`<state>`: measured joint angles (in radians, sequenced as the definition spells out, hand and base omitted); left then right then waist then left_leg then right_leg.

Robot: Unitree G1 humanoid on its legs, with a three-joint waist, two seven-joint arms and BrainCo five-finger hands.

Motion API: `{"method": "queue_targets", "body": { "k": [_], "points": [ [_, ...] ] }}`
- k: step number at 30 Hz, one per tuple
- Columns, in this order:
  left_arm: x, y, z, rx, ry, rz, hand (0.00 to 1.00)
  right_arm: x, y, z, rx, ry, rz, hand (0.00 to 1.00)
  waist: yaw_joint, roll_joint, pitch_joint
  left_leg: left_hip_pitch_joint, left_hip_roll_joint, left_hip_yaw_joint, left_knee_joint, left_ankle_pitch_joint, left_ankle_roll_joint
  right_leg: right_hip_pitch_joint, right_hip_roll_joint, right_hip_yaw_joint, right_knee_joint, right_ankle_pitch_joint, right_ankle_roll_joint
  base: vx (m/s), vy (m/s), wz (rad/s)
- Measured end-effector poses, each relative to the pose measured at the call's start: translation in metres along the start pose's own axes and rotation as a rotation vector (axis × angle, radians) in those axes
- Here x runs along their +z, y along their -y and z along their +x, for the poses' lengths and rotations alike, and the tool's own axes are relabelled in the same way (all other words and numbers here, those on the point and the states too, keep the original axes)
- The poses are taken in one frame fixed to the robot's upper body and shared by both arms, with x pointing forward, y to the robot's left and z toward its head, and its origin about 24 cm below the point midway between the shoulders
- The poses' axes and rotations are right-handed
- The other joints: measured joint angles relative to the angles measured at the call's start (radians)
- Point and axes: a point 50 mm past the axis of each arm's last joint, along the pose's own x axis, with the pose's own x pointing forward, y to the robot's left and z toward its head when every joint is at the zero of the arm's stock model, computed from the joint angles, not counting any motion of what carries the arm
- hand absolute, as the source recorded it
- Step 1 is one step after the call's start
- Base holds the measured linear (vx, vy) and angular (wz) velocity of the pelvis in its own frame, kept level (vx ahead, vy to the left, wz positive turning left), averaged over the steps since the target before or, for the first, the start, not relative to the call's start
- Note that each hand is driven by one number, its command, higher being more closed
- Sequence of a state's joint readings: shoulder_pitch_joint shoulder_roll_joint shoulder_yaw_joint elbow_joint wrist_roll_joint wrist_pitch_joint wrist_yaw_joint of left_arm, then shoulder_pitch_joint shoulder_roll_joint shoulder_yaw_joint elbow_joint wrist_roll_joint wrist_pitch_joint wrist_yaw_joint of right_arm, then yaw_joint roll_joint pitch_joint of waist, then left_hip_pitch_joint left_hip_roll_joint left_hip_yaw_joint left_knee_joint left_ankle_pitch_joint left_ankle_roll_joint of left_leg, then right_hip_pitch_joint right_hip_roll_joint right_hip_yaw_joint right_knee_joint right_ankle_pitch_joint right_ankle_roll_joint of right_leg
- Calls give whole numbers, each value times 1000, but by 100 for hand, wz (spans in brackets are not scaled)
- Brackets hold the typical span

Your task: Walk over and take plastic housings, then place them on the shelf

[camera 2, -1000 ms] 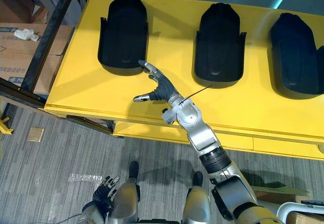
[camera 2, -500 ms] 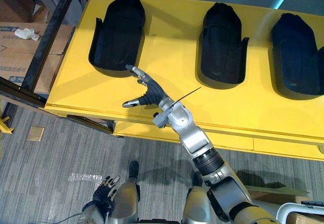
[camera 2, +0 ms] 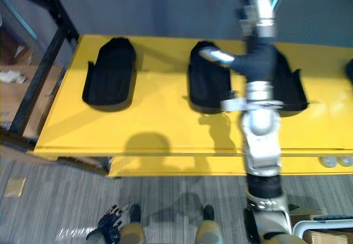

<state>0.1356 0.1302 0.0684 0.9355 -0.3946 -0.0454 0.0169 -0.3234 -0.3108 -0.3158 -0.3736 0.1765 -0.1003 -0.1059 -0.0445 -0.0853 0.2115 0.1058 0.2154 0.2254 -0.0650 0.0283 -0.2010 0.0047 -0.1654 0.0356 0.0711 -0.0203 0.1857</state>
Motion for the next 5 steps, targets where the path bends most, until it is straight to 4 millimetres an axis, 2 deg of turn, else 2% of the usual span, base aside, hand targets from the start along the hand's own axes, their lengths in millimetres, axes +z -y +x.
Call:
{"method": "queue_targets", "body": {
  "k": [1, 3, 4, 5],
  "points": [
    [-2, -1, 0, 2, -5, 6, 0, -3, 10, -7, -30, -25, -24, 0, -6, -1, -10, 6, 3, 6, -2, -2, -2, 0, 4, 6, 0, 1, -1, 58, -13, -41],
    [-8, -3, -2, 10, -21, 10, 0, -16, 45, -40, -120, -146, -107, 0, -30, 1, -35, 32, 10, 36, -14, -6, -7, 0, 14, 28, -3, 2, -3, 22, -8, -40],
    [-15, -3, -4, 13, -42, 4, 0, -27, 64, -67, -179, -260, -167, 0, -53, 8, -51, 37, 11, 58, -14, -12, -9, -2, 17, 49, -10, 2, -3, -5, -1, -37],
    [-17, -3, -4, 14, -47, 3, 0, -30, 68, -73, -196, -288, -178, 0, -57, 11, -53, 38, 11, 60, -14, -13, -9, -2, 17, 50, -11, 2, -3, -7, -1, -24]
  ]
}}
